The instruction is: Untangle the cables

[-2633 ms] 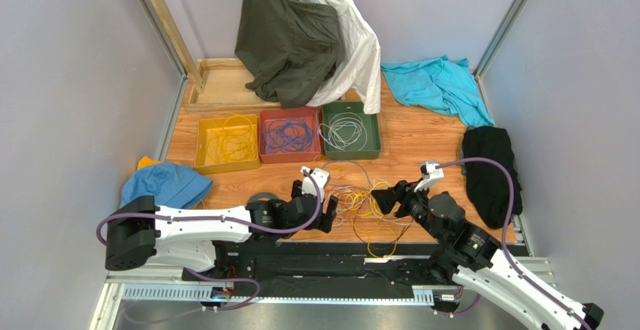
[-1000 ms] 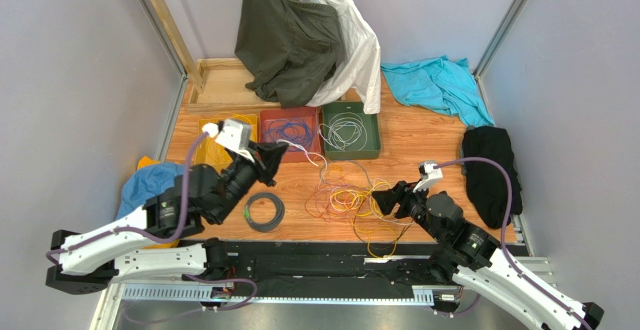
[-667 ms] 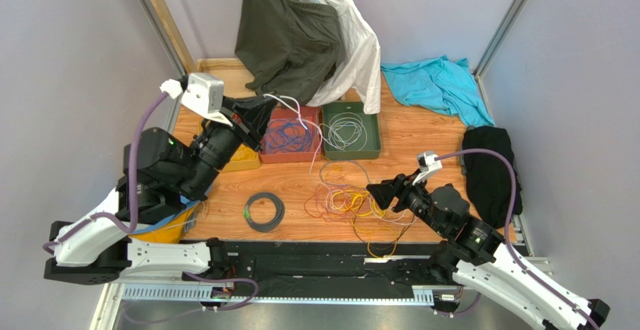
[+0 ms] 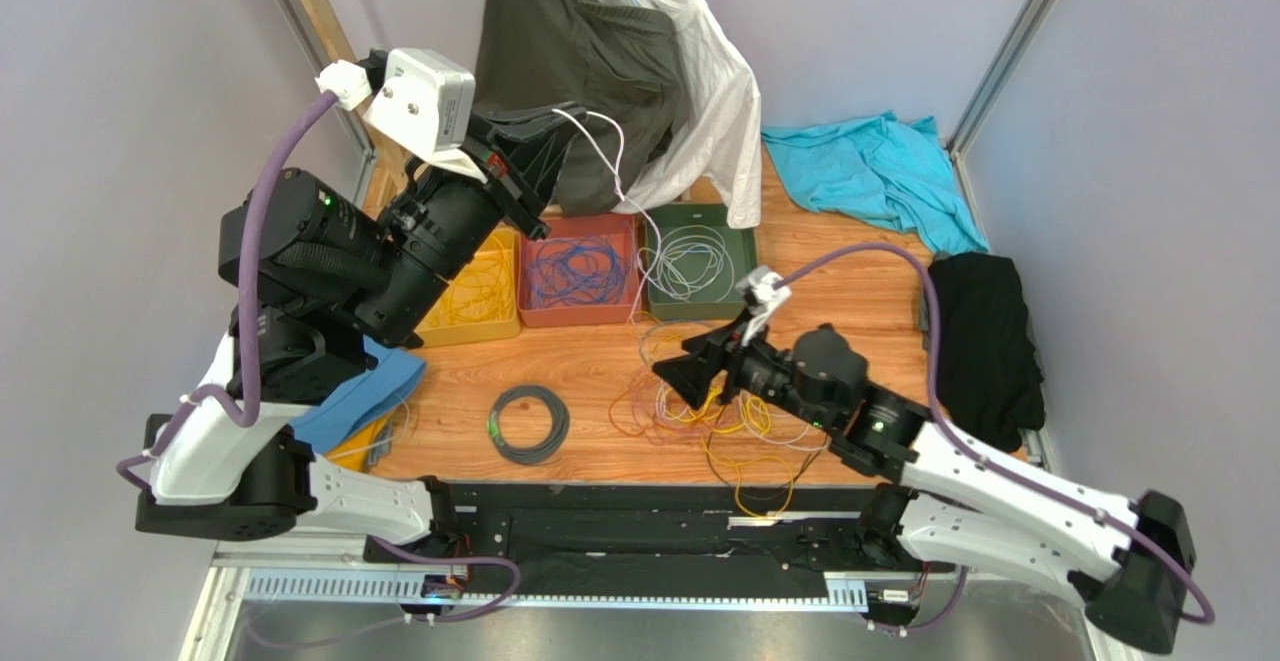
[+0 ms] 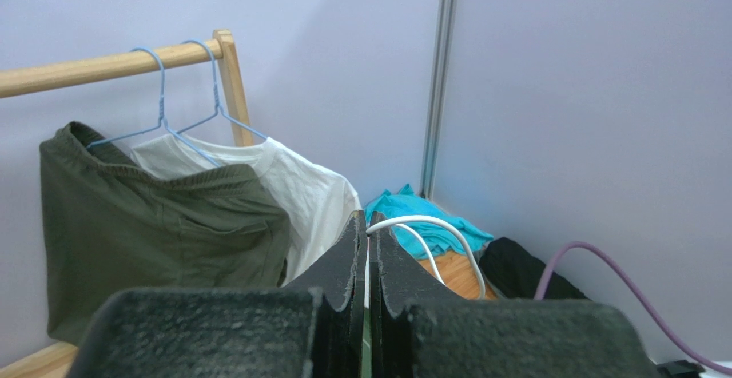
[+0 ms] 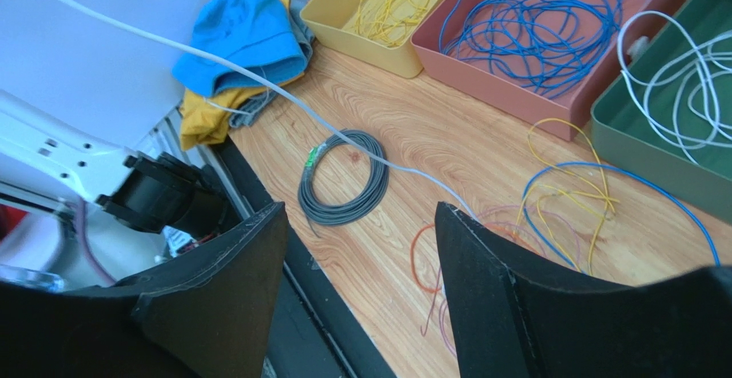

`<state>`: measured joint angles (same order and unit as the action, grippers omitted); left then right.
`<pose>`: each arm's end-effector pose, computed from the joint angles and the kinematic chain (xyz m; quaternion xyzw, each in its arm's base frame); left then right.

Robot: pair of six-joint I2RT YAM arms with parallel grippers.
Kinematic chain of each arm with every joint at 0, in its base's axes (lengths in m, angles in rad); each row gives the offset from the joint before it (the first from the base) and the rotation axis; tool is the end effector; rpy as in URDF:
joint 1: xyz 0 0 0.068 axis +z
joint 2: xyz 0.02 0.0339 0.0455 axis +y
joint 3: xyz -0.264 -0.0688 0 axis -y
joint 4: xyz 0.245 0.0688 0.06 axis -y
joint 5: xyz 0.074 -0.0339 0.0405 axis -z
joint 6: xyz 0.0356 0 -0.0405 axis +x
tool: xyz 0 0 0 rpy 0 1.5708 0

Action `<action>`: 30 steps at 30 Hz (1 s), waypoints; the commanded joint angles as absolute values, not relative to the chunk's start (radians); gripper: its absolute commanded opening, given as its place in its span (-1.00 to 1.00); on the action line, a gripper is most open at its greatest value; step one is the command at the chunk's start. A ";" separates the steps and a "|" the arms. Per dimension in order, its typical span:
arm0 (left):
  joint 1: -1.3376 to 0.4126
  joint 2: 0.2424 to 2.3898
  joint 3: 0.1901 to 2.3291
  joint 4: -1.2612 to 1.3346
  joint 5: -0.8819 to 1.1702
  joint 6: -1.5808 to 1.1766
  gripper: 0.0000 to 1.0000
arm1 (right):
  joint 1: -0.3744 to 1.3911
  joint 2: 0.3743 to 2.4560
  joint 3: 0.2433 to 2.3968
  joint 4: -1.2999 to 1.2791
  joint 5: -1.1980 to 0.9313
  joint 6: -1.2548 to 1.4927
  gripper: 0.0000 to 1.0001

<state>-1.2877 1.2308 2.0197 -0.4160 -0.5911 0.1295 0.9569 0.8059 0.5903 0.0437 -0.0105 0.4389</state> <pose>0.0633 -0.1466 0.6162 0.1683 0.5661 -0.2950 0.7512 0.1134 0.1615 0.2914 -0.1992 0.7388 0.4168 0.4907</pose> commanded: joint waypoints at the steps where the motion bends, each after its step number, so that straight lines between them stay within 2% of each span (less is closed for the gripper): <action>1: -1.287 1.241 2.063 -0.437 -0.571 0.161 -1.00 | 1.022 0.957 0.679 0.199 0.136 0.322 0.36; 7: -1.287 1.221 2.028 -0.428 -0.565 0.153 -1.00 | 1.022 1.179 0.771 0.321 0.244 0.279 0.34; 10: -1.287 1.200 2.002 -0.426 -0.568 0.144 -1.00 | 1.023 1.250 0.819 0.336 0.310 0.275 0.19; 11: -1.285 1.190 1.990 -0.419 -0.566 0.138 -1.00 | 1.023 1.273 0.834 0.318 0.334 0.270 -0.19; 13: -1.285 1.157 1.939 -0.407 -0.572 0.132 -1.00 | 1.023 1.275 0.876 0.273 0.385 0.256 -0.79; 14: -1.285 1.143 1.921 -0.397 -0.577 0.121 -1.00 | 1.023 1.247 0.883 0.224 0.399 0.255 -1.00; 18: -1.285 1.019 1.735 -0.330 -0.632 0.068 -1.00 | 1.023 1.105 0.942 0.121 0.405 0.235 -1.00; 19: -1.285 0.991 1.623 -0.301 -0.640 0.057 -1.00 | 1.025 1.077 0.971 0.089 0.406 0.218 -1.00; 24: -1.285 0.867 1.346 -0.193 -0.687 -0.073 -1.00 | 1.023 1.048 1.338 -0.260 0.440 0.161 -1.00; 27: -1.285 0.819 1.197 -0.149 -0.693 -0.169 -0.64 | 1.022 1.100 1.547 -0.383 0.495 0.111 -1.00; 28: -1.285 0.810 1.133 -0.131 -0.687 -0.208 -0.25 | 1.020 1.136 1.602 -0.417 0.503 0.101 -1.00; 30: -1.285 0.786 1.076 -0.118 -0.689 -0.250 0.13 | 1.011 1.178 1.774 -0.515 0.506 0.080 -1.00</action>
